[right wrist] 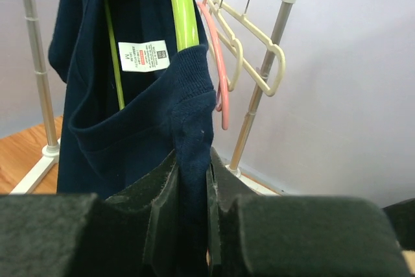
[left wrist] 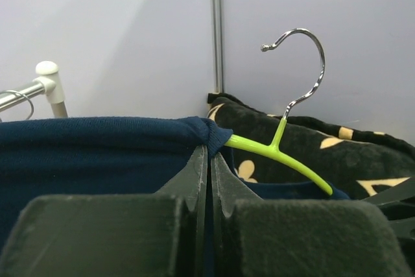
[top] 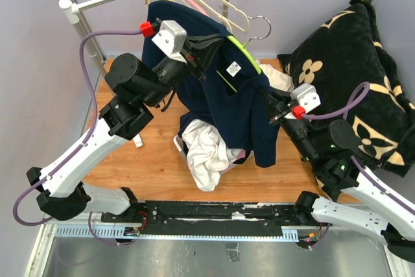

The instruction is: Remove the t-shirt from the hanger

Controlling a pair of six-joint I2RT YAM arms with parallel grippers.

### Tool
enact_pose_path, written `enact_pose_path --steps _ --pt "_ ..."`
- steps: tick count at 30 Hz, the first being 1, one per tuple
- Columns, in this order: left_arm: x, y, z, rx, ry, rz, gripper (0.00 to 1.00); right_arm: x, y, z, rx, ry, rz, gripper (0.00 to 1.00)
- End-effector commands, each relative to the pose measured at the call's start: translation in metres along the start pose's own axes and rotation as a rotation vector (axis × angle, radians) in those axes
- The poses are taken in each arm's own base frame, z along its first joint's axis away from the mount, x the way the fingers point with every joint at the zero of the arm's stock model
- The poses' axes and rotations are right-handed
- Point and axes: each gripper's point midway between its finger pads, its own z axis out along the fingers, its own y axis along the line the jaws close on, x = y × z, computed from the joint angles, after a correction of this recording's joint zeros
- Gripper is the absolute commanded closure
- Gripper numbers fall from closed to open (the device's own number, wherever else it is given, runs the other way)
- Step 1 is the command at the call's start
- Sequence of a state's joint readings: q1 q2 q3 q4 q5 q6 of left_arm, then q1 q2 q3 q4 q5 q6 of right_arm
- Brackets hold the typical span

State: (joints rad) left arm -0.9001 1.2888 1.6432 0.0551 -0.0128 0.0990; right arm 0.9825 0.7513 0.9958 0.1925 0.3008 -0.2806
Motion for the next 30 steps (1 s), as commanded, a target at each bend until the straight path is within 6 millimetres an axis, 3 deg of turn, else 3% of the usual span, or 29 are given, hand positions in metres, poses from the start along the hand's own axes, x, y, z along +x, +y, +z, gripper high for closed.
enact_pose_path --steps 1,8,11,14,16,21,23,30 --pt "0.083 -0.074 -0.018 0.276 0.262 -0.111 0.94 -0.042 0.008 0.005 -0.043 -0.177 0.085 0.99" --pt "0.093 -0.060 -0.026 0.193 0.293 -0.103 0.71 -0.046 0.002 0.001 -0.020 -0.200 0.096 0.99" --pt "0.098 -0.058 -0.026 0.179 0.307 -0.100 0.92 -0.046 0.003 0.001 -0.022 -0.200 0.096 0.99" --pt "0.098 -0.057 -0.028 0.173 0.308 -0.103 0.94 -0.047 0.003 0.001 -0.024 -0.203 0.100 0.99" --pt "0.094 -0.055 -0.030 0.160 0.296 -0.102 0.88 -0.047 0.002 0.001 -0.022 -0.204 0.098 0.99" --pt "0.079 -0.042 -0.038 0.098 0.242 -0.102 0.59 -0.047 0.000 0.000 -0.010 -0.200 0.093 0.99" --pt "0.070 -0.037 -0.044 0.071 0.206 -0.106 0.52 -0.046 -0.002 0.000 -0.002 -0.196 0.092 0.99" --pt "0.049 -0.021 -0.061 -0.001 0.119 -0.111 0.48 -0.042 -0.004 0.000 0.015 -0.181 0.086 0.99"
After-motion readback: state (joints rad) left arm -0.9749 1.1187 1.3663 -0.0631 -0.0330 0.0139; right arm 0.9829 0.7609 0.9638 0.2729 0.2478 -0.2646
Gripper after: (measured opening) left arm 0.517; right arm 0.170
